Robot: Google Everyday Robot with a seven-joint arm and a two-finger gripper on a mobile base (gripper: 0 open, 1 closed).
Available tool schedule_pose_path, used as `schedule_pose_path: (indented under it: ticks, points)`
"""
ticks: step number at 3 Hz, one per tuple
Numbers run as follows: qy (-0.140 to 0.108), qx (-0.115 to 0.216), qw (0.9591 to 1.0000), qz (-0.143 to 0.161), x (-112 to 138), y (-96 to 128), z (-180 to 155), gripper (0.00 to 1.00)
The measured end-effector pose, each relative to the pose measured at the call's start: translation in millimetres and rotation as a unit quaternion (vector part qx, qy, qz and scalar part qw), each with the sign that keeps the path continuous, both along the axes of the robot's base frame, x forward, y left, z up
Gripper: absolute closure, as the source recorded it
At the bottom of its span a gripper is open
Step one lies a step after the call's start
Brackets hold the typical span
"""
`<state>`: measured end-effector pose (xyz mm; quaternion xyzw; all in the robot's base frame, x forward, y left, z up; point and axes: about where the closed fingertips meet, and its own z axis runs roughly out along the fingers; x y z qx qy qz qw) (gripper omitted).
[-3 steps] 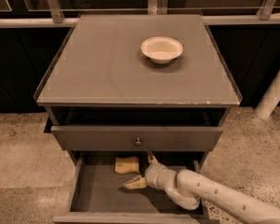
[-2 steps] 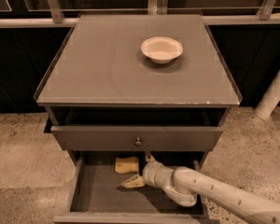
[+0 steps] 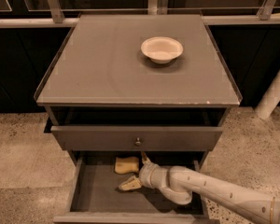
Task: Pick sponge from middle drawer and place on counter
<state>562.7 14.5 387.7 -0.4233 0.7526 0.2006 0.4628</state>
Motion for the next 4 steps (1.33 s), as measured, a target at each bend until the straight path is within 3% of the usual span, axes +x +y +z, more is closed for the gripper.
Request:
schedule_pose_path:
  ticks: [3,4]
  points:
    - [0.012,0.001,0.9994,0.034,15,33,-20,0.0]
    - [0.034,-0.016,0.9986,0.036,11,27,-45,0.0]
